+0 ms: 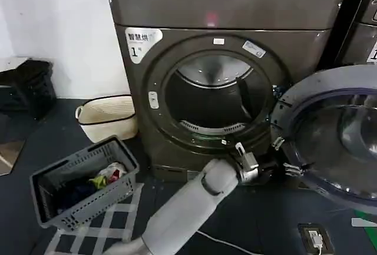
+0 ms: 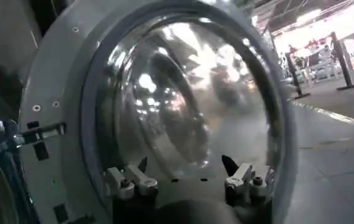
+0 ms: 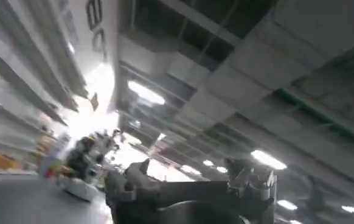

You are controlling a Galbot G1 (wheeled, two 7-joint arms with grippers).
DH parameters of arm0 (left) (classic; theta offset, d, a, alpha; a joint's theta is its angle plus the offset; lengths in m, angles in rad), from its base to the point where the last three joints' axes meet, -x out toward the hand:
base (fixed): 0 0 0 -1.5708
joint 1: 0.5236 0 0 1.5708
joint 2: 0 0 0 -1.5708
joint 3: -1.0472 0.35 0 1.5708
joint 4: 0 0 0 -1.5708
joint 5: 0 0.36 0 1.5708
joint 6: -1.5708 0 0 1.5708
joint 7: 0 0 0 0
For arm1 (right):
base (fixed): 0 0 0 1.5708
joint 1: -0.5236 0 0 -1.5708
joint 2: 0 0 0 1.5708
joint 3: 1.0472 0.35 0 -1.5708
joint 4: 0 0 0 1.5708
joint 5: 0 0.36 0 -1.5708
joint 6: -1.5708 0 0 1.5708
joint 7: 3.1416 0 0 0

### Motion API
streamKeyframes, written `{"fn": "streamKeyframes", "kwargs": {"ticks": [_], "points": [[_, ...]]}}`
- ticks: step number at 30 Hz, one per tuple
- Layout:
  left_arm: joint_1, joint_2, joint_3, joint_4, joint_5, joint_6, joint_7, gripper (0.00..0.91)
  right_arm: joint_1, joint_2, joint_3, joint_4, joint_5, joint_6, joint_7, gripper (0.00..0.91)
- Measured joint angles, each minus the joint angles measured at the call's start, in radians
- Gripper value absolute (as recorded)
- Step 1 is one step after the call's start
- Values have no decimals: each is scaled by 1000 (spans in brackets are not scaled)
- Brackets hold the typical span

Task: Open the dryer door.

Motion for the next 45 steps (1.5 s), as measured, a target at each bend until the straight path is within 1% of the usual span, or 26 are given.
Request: {"fn": "streamKeyframes", "kwargs": {"ticks": [5, 10, 13, 19, 25, 32, 36, 41, 45], "points": [[26, 0, 0, -41, 0, 8, 8, 907, -6, -37, 29, -46, -3, -25, 2, 907], [62, 0, -3, -109, -6, 10, 18, 907, -18, -66, 53, -87, 3, -22, -2, 907], [93, 9, -5, -169, -12, 6, 20, 907, -23, -72, 54, -99, 3, -19, -3, 907], [144, 156, -4, -290, -13, -1, 20, 907, -25, -76, 43, -110, 7, -9, -11, 907], [181, 300, -21, -404, 23, -36, 12, 907, -36, -92, 37, -138, 12, 14, -18, 907], [214, 485, -79, -503, 134, -122, 32, 907, -40, -117, 28, -157, 66, 12, -34, 907], [240, 600, -128, -547, 163, -172, 37, 907, -40, -127, 17, -169, 97, 34, -52, 907], [282, 749, -203, -542, 244, -268, 24, 907, -36, -141, -8, -184, 108, 45, -67, 907], [331, 847, -286, -517, 357, -356, -13, 907, -26, -150, -29, -193, 107, 50, -81, 907]]}}
